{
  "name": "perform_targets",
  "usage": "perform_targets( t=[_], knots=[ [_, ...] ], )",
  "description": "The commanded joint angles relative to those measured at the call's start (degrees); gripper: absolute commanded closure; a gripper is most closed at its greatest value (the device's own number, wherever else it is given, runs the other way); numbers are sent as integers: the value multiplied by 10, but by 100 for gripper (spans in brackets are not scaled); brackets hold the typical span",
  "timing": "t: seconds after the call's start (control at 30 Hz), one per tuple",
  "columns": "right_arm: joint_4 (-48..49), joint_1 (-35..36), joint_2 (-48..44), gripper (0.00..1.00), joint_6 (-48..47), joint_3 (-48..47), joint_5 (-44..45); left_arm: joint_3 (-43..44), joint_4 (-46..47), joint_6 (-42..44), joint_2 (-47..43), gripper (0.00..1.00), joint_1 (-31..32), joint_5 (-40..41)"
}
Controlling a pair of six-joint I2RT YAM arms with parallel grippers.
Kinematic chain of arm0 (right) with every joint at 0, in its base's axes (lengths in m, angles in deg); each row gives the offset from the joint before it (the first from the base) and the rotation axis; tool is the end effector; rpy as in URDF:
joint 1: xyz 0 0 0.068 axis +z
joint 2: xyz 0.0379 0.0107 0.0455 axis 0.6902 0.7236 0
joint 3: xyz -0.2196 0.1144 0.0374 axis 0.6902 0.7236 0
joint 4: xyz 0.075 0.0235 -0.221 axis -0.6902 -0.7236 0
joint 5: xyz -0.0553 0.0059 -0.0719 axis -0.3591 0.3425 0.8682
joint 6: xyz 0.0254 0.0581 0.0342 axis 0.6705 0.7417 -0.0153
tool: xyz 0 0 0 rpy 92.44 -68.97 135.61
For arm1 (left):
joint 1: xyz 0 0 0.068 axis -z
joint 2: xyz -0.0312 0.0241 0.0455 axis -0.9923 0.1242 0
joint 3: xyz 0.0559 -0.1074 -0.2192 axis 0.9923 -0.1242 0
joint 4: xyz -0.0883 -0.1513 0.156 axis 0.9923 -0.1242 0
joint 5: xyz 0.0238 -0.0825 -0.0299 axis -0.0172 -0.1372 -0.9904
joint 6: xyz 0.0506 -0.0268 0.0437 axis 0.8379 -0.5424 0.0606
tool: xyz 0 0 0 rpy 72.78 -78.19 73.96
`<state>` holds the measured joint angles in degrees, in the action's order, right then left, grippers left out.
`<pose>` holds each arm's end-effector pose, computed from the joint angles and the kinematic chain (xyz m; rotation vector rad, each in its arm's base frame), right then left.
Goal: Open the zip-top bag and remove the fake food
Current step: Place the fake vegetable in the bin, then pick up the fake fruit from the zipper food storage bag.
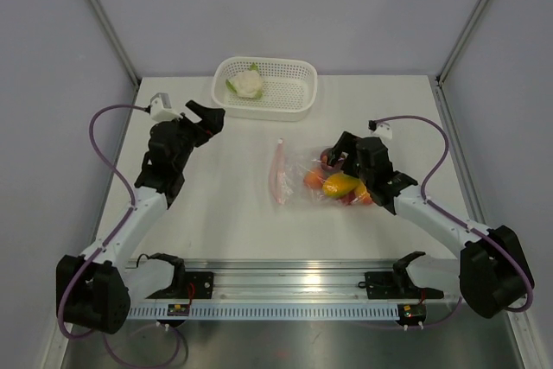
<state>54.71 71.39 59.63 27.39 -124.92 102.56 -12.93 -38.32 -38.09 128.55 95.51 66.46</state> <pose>0.2392 0.1091 0.2135 0.3048 2.0854 0.4145 0.2604 -0.0556 0.2883 -0.4792 1.6858 -0.6716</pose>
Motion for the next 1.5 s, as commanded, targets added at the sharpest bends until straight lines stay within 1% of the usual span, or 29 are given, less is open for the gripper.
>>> perform_targets(
  t=[0.0,0.1,0.2,0.27,0.3,0.33,0.37,0.4,0.53,0.6,0.67,0.73,0.8,0.87,0.9,0.97,1.0,1.07,1.1,1.2,1.3,1.4,1.43,1.47],
  knots=[
    [-19,0,-11,2,4,-6,34,-10,-60,-36,-68,1,10,30],
    [-35,0,-6,1,6,-19,28,-44,-74,-32,-116,1,10,40],
    [-51,0,0,1,9,-31,30,-56,-92,-28,-138,1,10,26],
    [-69,1,4,1,11,-37,32,-53,-126,-43,-147,1,10,16],
    [-74,1,4,1,11,-44,34,-44,-158,-58,-151,1,10,24],
    [-86,0,3,0,10,-49,37,-34,-212,-75,-155,1,10,41],
    [-93,0,3,1,8,-52,42,-35,-218,-77,-158,1,10,40],
    [-100,0,2,1,8,-58,53,-43,-212,-74,-162,1,9,30],
    [-110,-1,-12,1,4,-56,65,-98,-105,-56,-166,1,10,-71],
    [-108,0,-22,1,11,-47,80,-106,-106,-44,-157,1,10,-84],
    [-113,0,-30,0,24,-43,88,-129,-102,-19,-172,1,26,-42],
    [-132,0,-31,0,33,-49,88,-144,-94,-8,-180,1,29,-11],
    [-139,0,-29,1,38,-54,90,-143,-94,7,-172,2,29,-14],
    [-140,0,-30,1,47,-52,95,-141,-104,21,-161,4,29,-21],
    [-141,0,-32,1,49,-49,98,-147,-82,22,-155,9,29,-38],
    [-134,0,-40,1,55,-43,101,-179,-39,12,-131,14,29,-73],
    [-133,1,-44,1,59,-36,107,-189,3,-9,-121,21,29,-84],
    [-123,0,-54,1,67,-28,111,-201,31,-26,-85,28,30,-105],
    [-116,0,-59,1,69,-18,116,-205,60,-33,-73,29,33,-108],
    [-122,0,-75,1,79,-9,143,-215,103,-42,-32,29,42,-113],
    [-129,0,-91,1,89,-3,172,-208,139,-53,12,29,50,-136],
    [-135,1,-99,1,107,7,192,-186,152,-45,63,30,84,-143],
    [-135,-1,-97,1,112,8,193,-169,152,-40,83,32,108,-135],
    [-135,-1,-94,1,113,8,193,-169,152,-36,84,33,120,-128]
  ],
)
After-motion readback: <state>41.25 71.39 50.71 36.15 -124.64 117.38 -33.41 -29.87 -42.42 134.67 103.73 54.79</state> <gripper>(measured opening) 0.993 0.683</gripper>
